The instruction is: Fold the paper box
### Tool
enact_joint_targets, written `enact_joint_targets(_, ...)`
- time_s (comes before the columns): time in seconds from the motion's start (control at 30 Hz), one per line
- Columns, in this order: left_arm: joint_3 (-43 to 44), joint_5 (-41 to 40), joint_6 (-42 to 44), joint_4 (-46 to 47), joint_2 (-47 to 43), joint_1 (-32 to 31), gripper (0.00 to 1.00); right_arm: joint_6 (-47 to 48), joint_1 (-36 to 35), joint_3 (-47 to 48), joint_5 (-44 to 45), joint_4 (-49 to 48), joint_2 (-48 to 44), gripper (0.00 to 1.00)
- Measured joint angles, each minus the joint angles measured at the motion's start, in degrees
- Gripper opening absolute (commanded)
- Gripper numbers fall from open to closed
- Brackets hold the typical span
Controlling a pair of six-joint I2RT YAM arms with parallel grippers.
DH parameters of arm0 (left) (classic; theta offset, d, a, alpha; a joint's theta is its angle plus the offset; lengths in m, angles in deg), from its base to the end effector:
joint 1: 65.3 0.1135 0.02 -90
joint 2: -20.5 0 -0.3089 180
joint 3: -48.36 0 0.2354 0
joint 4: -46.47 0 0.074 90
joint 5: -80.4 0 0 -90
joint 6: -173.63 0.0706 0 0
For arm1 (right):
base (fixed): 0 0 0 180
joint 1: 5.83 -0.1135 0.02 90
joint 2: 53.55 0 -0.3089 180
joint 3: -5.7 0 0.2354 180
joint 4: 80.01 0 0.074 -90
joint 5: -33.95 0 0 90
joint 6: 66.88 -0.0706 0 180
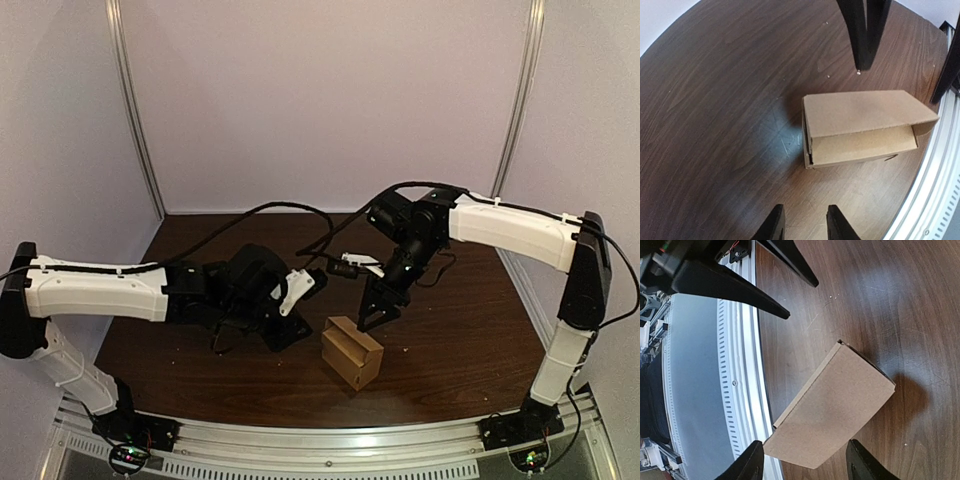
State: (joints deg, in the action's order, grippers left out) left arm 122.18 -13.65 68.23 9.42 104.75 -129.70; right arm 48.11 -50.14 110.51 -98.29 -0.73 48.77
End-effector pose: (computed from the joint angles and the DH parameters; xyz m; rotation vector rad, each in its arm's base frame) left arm 0.1420 -0.2848 0.2718 0.9947 2.2648 -0.5502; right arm 0.2173 0.2784 0.3026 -1.7127 2.2556 1.1324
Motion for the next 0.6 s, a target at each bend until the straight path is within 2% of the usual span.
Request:
enact_joint_targets(0.2, 2.23, -3.15, -5.46, 2.56, -0.15, -0.11, 0.37, 0.02, 0.09, 0.02, -1.79, 0.68, 2.16, 0.58)
enact_joint_targets(0.6, 5.14, -5.01, -12.81, 7.98, 8.07, -0.28, 0.37, 0.04, 1.73, -2.29, -1.77, 1.14, 2.21, 0.58)
